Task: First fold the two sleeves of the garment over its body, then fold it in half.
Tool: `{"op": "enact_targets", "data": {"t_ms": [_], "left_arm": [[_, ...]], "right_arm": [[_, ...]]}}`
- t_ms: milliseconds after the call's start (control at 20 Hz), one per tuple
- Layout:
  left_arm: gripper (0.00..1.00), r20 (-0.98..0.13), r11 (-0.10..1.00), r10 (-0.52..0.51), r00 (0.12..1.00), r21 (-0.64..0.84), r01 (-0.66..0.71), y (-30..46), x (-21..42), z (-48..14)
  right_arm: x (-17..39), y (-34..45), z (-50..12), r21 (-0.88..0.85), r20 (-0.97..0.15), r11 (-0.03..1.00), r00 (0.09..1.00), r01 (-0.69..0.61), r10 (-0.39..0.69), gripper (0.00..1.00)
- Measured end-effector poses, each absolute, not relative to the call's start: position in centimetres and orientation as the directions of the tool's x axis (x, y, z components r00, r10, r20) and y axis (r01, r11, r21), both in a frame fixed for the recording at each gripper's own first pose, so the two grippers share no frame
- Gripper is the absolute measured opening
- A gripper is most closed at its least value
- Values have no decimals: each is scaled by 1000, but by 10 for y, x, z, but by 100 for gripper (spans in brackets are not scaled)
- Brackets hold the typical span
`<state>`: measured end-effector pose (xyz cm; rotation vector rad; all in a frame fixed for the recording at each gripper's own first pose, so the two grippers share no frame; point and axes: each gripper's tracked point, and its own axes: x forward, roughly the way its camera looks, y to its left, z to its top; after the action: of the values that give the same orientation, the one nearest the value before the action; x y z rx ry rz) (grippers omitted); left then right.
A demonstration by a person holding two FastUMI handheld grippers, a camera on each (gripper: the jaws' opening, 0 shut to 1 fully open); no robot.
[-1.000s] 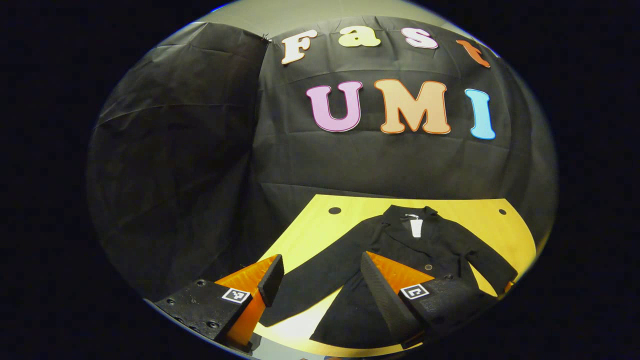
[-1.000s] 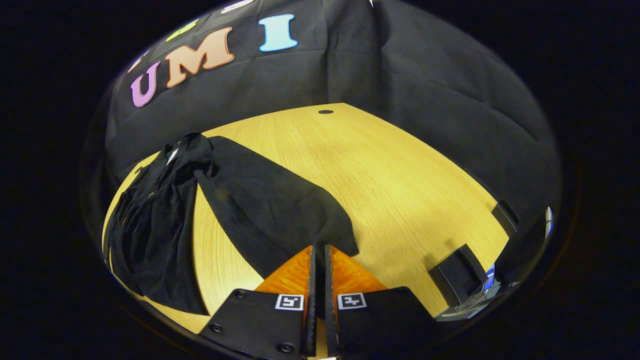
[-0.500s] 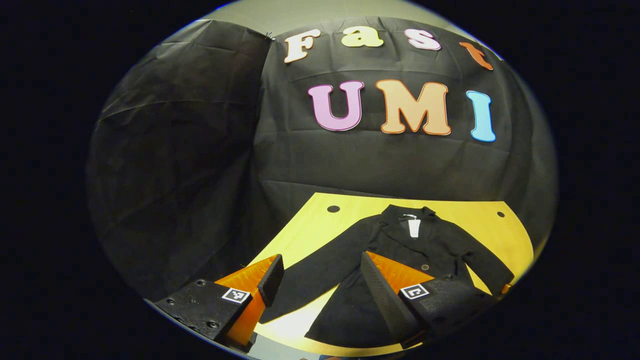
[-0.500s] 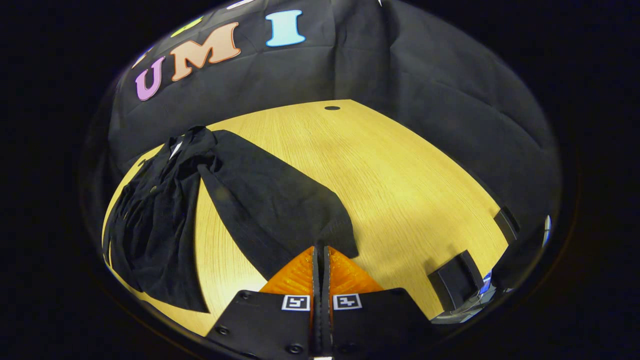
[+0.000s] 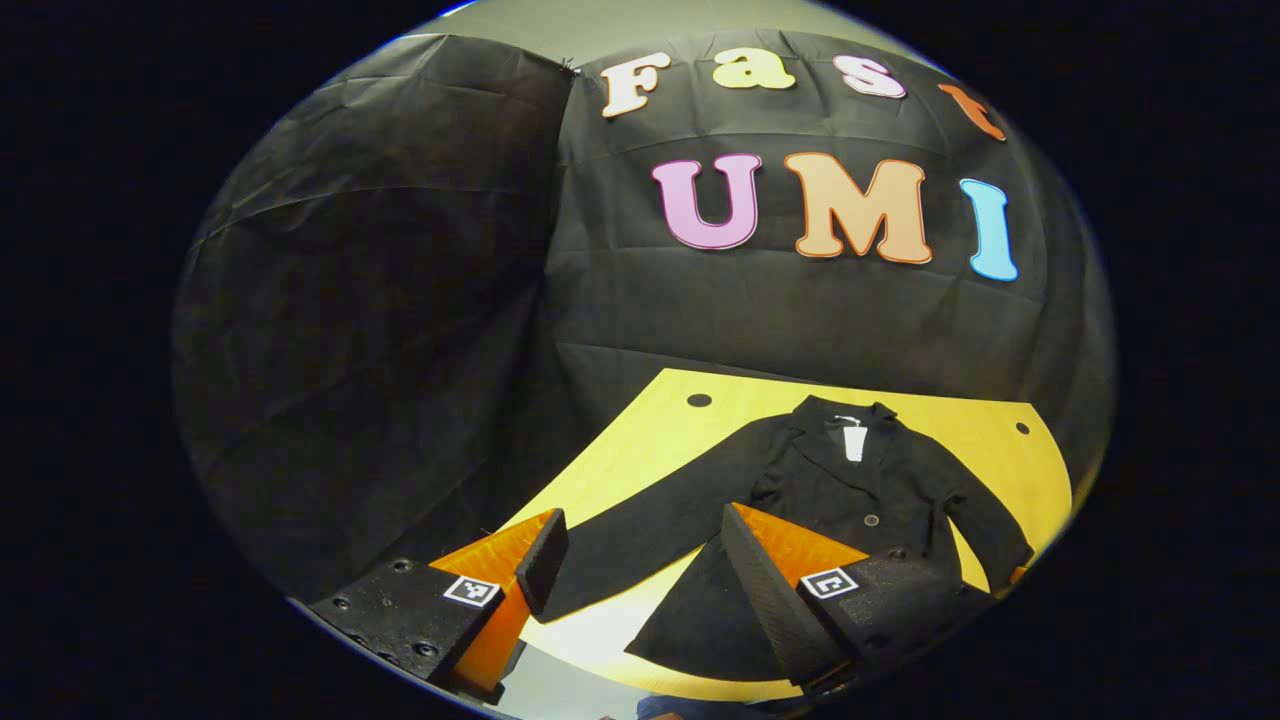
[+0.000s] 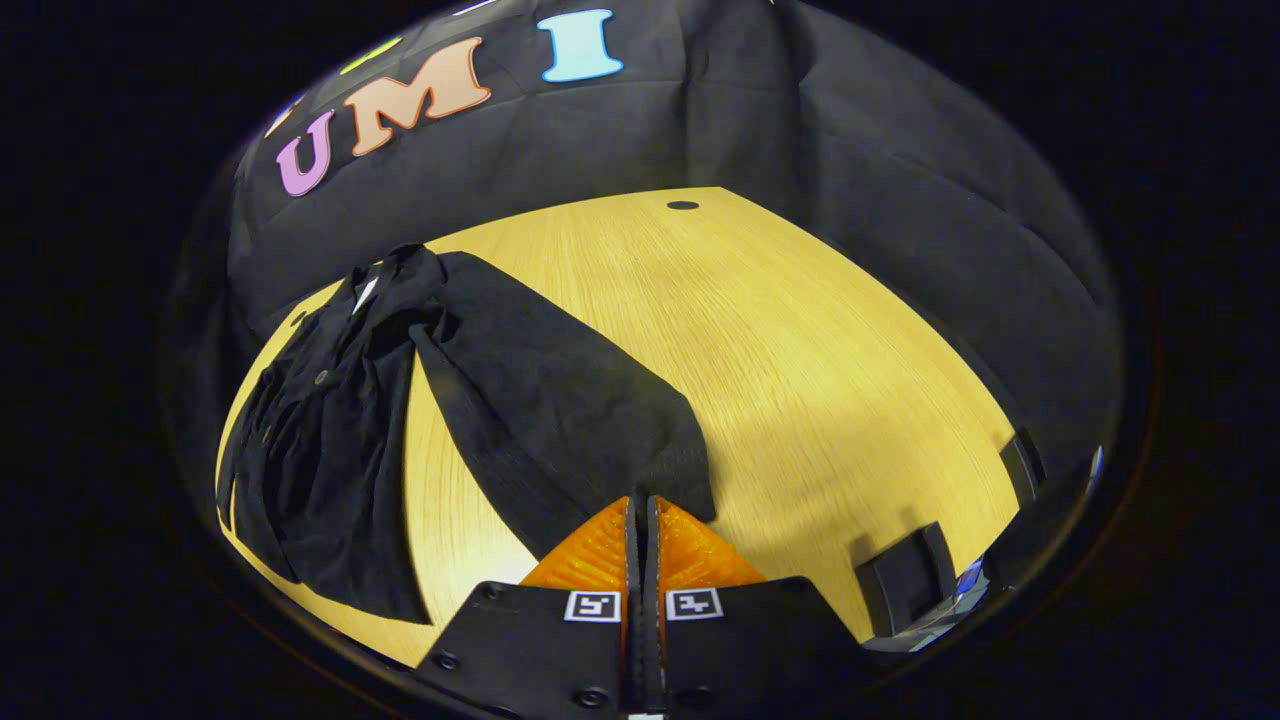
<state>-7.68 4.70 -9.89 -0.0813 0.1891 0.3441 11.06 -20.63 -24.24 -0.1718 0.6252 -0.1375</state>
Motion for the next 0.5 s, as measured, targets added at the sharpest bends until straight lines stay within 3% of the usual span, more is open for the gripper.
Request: {"op": "enact_targets", "data": {"t_ms": [250,500], "left_arm": [[93,-228,936,326,918,-61,-348,59,-80,-113],[93,-258,952,282,924,-48,-303,81,-71,-126]], "right_arm": [[137,-175,-172,-211,-482,977,865,41,-140,2],[184,-94,-100,-224,-383,975,920,-9,-80,2]]}}
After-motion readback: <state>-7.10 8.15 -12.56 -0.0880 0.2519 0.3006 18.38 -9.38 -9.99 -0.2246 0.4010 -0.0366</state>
